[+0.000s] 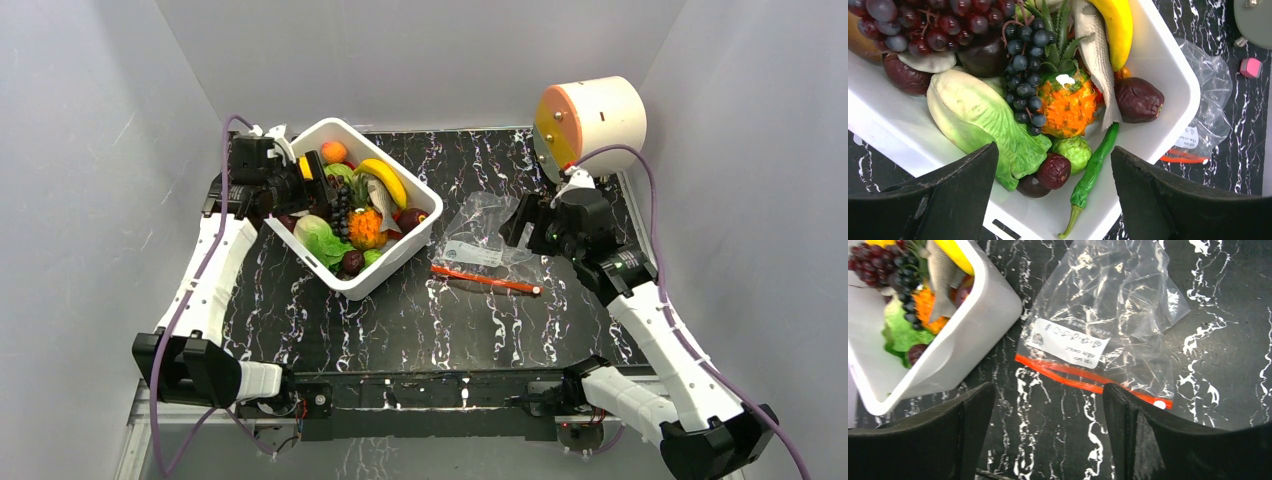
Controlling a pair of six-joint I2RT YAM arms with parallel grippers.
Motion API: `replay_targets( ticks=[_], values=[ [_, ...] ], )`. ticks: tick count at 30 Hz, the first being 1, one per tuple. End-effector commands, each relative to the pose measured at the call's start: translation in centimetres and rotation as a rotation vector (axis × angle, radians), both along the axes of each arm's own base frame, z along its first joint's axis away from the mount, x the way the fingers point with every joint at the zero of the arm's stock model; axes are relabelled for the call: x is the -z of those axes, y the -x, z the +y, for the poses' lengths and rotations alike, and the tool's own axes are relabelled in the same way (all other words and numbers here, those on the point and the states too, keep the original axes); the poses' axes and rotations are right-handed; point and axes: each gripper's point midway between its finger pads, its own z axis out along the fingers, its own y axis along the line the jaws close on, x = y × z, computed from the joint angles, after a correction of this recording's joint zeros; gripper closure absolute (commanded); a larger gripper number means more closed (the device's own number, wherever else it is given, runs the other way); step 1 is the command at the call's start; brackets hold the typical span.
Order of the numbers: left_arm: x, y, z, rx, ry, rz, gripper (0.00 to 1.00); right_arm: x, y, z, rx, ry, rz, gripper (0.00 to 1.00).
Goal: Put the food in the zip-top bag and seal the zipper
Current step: Pick up the fake fruit from the bin.
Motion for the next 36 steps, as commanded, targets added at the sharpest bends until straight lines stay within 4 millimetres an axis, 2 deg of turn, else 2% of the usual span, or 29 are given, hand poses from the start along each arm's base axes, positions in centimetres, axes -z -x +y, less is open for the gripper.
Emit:
replay_targets(
  ticks=[1, 6, 11, 14, 16, 19, 23, 25, 30, 31, 34, 36],
  values=[
    [-0.9, 1.0, -1.5, 0.097, 0.014, -0.034, 0.20, 0.5, -1.0, -0.5, 0.024, 0.031, -0.058, 0.26],
    [-0.3, 2.5, -2.9, 0.158, 0.019, -0.010, 0.23, 4.7, -1.3, -0.2, -0.013, 0.075, 0.005, 0.44],
    [-0.5, 4.7, -4.0, 0.232, 0.046, -0.030, 0.24, 8.3, -1.5, 0.2, -0.068, 0.129, 0.062, 0.47],
    [-0.2, 4.7, -3.3, 0.213, -0.004, -0.039, 0.24, 10.0, -1.7, 0.9, -0.095, 0.120, 0.099, 0.48],
    [0.0, 3.6, -2.3, 0.157, -0.049, -0.043, 0.25, 10.4, -1.8, 1.5, -0.107, 0.106, 0.113, 0.48],
    [-0.4, 1.3, -1.9, 0.107, -0.073, -0.058, 0.29, 10.4, -1.9, 1.8, -0.107, 0.094, 0.111, 0.48],
    [-1.5, -3.2, -2.0, 0.033, -0.066, -0.097, 0.43, 9.3, -1.7, 2.1, -0.115, 0.072, 0.073, 0.48],
    [-2.0, -5.6, -2.8, 0.015, -0.032, -0.121, 0.47, 8.5, -1.6, 2.2, -0.119, 0.058, 0.047, 0.48],
    [-3.7, -10.4, -6.8, 0.123, 0.118, -0.287, 0.42, 6.7, -1.1, 2.6, -0.149, 0.026, 0.002, 0.46],
    [-3.7, -11.1, -6.9, 0.096, 0.141, -0.294, 0.41, 6.4, -1.0, 2.7, -0.157, 0.025, -0.002, 0.46],
    [-3.7, -12.6, -5.7, -0.154, 0.231, -0.183, 0.39, 5.8, -0.7, 2.5, -0.161, 0.029, -0.016, 0.45],
    [-3.6, -12.8, -6.8, -0.192, 0.345, -0.125, 0.42, 5.3, -0.6, 2.2, -0.154, 0.037, -0.034, 0.45]
  ],
)
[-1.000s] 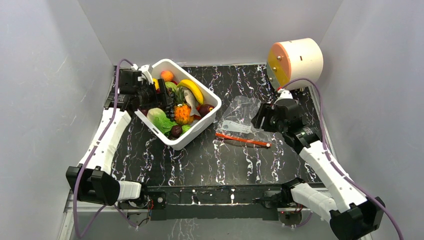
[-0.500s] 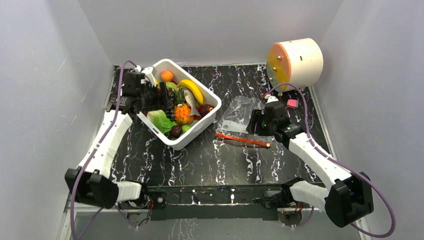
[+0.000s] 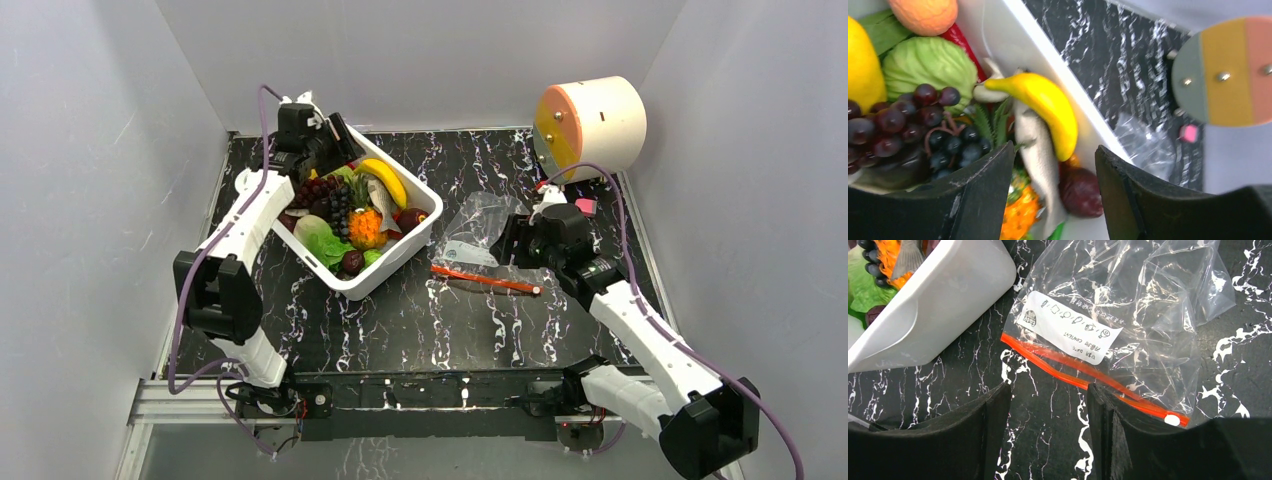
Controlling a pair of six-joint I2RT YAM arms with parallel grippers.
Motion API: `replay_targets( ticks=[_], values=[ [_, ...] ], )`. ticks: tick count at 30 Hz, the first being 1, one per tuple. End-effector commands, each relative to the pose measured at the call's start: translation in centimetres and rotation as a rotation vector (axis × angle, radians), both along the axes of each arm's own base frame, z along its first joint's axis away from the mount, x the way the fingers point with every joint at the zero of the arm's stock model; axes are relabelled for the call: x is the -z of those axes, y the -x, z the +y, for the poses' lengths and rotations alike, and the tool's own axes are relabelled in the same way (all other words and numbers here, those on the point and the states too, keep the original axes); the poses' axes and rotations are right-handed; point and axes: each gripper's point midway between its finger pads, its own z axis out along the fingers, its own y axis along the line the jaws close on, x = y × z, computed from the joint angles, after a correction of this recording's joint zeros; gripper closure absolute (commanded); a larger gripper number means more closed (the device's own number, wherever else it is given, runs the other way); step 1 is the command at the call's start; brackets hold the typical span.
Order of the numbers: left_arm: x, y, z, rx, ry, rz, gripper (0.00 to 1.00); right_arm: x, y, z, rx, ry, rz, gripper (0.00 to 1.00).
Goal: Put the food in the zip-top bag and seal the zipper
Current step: Pick up the fake fruit from the bin.
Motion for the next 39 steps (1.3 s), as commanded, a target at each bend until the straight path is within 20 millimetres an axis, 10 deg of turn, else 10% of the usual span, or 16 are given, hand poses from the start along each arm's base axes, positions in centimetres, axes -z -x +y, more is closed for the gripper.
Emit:
replay_targets(
  ticks=[1, 16, 33, 39],
  values=[
    [-4.3, -1.7, -2.0, -0.156, 0.300, 0.006, 0.44, -3.0, -0.4, 0.1, -0.017, -0.015, -0.108, 0.44],
    [5.3, -3.2, -3.3, -0.344, 0.451, 0.228, 0.46, -5.4, -0.1, 0.4, -0.026, -0.064, -0.177, 0.43],
    [8.5, -6.0, -4.9, -0.349, 0.577, 0.226, 0.45, -4.9, 0.3, 0.3, -0.034, -0.060, -0.171, 0.41],
    [7.6, -6.0, -5.1, -0.327, 0.584, 0.203, 0.62, -4.6, 0.5, 0.2, -0.029, -0.056, -0.165, 0.41]
  ],
)
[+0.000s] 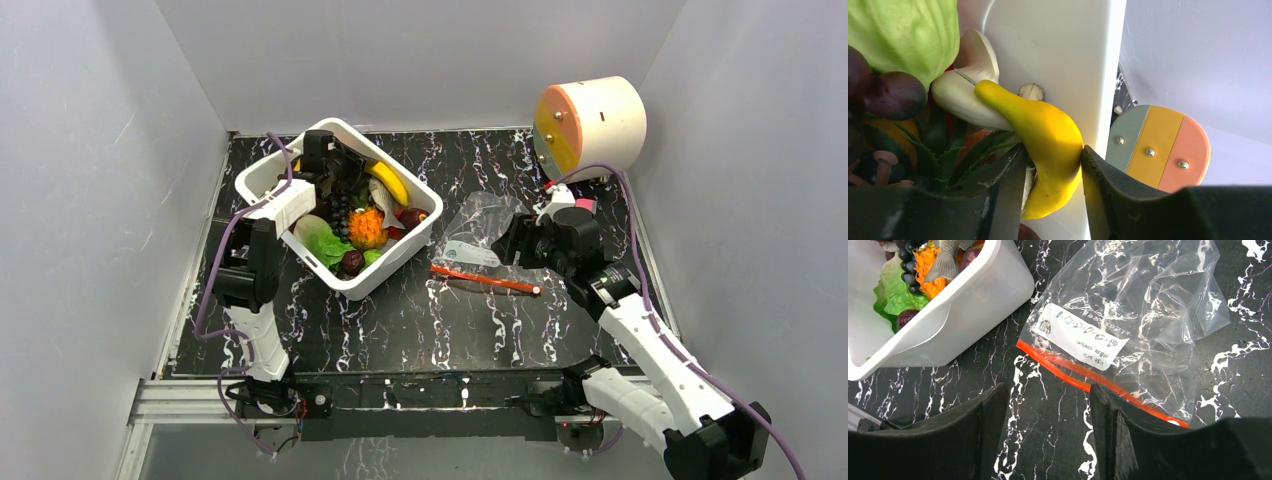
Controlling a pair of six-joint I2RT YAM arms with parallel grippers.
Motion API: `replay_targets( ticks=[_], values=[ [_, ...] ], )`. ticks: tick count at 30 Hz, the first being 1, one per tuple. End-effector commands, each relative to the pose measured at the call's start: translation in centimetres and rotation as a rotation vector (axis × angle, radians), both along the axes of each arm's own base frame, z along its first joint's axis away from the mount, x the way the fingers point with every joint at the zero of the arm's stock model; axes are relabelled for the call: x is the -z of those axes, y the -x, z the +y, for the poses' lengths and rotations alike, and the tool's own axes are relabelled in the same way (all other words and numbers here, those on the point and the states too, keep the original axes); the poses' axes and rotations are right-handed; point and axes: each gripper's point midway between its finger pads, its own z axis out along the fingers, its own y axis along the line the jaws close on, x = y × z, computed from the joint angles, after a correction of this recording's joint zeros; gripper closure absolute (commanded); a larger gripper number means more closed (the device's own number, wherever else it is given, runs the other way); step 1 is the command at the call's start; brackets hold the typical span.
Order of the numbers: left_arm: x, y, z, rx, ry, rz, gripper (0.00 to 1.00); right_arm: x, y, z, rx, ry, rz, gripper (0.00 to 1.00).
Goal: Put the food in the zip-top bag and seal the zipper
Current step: Pick up the fake fruit from the bin.
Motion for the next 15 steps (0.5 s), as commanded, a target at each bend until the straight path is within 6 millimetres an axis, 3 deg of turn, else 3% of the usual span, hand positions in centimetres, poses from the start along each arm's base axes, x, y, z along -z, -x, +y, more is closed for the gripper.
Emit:
replay_targets(
  ticks=[1, 8, 15],
  values=[
    [-1.8, -0.2, -1.1, 0.035, 0.027, -0.063, 0.66, -1.6, -0.2, 0.3, -0.007, -0.024, -0.062, 0.41],
    [-4.4, 0.4, -0.4, 0.032, -0.006, -0.127, 0.79, -1.8, 0.2, 0.1, -0.002, -0.026, -0.067, 0.40],
    [-8.0, 1.3, 0.3, 0.044, -0.055, -0.209, 0.83, -2.4, 0.4, -0.2, 0.004, -0.029, -0.076, 0.40]
  ],
)
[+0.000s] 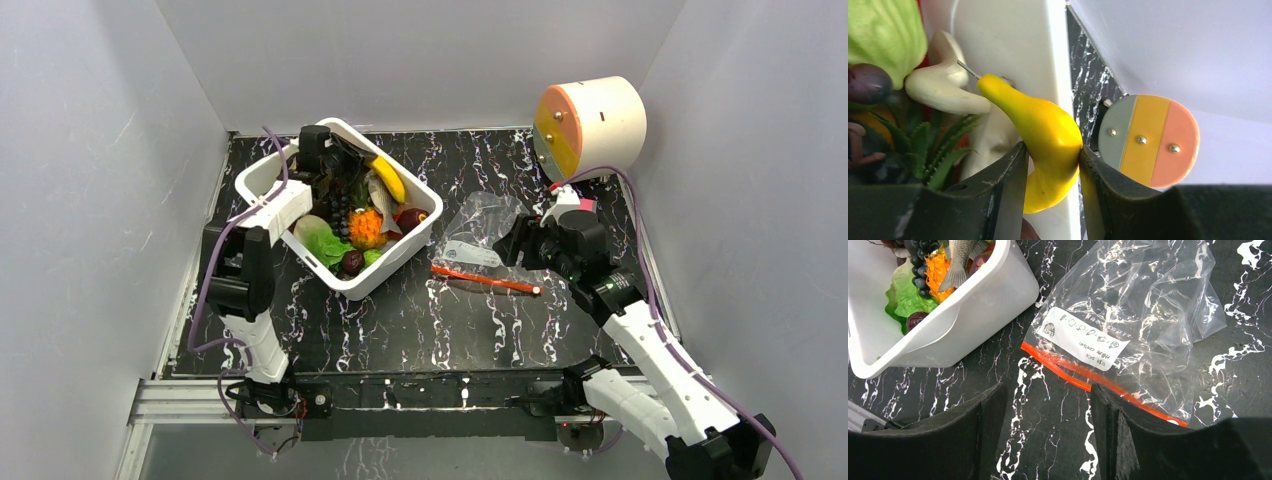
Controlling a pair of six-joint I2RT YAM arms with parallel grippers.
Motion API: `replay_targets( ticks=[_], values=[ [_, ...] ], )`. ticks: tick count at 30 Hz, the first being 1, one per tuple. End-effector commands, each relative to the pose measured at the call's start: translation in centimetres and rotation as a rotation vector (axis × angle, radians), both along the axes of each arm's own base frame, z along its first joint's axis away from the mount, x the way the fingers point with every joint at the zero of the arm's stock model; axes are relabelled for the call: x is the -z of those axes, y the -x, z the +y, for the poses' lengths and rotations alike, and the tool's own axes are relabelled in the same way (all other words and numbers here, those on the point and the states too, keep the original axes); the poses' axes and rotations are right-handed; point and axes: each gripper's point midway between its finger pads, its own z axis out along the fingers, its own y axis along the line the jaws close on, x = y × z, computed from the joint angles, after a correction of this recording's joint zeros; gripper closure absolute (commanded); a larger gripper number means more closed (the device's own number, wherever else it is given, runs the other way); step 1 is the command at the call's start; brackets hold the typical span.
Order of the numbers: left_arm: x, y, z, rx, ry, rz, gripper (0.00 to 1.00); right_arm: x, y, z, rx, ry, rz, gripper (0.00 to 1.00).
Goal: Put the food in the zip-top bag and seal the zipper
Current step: Pick up the fake fruit from the bin.
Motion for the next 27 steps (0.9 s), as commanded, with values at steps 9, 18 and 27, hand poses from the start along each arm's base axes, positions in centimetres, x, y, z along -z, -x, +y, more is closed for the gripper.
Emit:
replay_targets(
  ticks=[9, 18, 27],
  values=[
    [-9.5, 2.8, 1.1, 0.042, -0.092, -0.231, 0.83, -2.2, 0.0, 0.3, 0.000, -0.041, -0.045, 0.40],
    [-13.2, 7.4, 2.1, 0.133, -0.215, -0.320, 0.83, -0.8, -1.1, -2.0, 0.030, 0.147, -0.080, 0.37],
    [-13.5, 13.3, 3.6, 0.247, -0.360, -0.304, 0.83, -0.4, -2.2, -2.5, 0.018, 0.216, -0.189, 0.41]
  ],
)
